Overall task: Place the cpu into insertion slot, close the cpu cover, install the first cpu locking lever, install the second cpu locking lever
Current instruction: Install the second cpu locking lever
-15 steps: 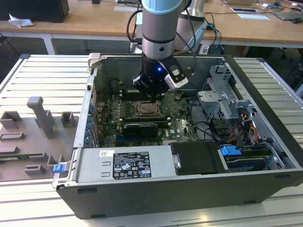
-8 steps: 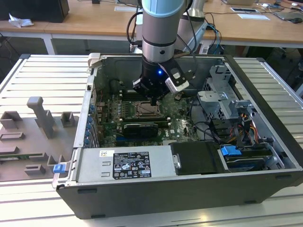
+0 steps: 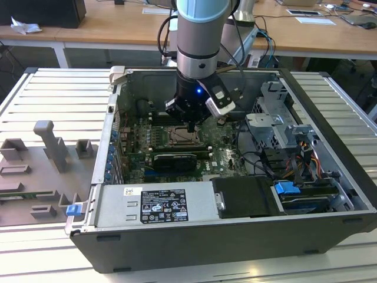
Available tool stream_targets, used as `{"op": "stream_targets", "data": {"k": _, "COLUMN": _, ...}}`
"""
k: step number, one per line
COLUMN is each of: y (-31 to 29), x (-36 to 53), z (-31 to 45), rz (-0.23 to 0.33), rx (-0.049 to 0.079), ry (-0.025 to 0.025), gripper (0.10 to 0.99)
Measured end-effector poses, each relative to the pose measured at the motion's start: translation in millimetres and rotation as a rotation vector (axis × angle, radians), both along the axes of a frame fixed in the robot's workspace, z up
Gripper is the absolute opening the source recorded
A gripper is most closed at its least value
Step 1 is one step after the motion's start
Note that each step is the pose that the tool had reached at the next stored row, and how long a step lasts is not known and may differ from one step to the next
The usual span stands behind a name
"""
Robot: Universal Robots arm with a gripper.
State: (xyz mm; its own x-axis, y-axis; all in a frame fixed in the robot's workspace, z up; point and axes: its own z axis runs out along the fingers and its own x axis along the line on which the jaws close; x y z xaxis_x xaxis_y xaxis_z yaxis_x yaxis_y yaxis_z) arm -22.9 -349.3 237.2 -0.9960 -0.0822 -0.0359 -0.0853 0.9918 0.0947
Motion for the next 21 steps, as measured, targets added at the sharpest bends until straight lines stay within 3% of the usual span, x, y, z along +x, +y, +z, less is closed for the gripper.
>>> {"op": "stream_targets", "data": {"k": 9, "y": -2.2, "x": 0.1, "z": -0.2, "rz": 0.000, "rx": 0.000, "ry": 0.0018, "gripper": 0.106}}
{"op": "stream_targets", "data": {"k": 11, "y": -5.1, "x": 0.0, "z": -0.6, "rz": 0.000, "rx": 0.001, "ry": 0.0056, "gripper": 0.106}}
{"op": "stream_targets", "data": {"k": 17, "y": -19.2, "x": -5.9, "z": -1.6, "rz": 0.006, "rx": 0.004, "ry": 0.0056, "gripper": 0.106}}
{"op": "stream_targets", "data": {"k": 21, "y": -23.4, "x": -18.7, "z": -2.0, "rz": 0.010, "rx": 0.004, "ry": 0.0056, "gripper": 0.106}}
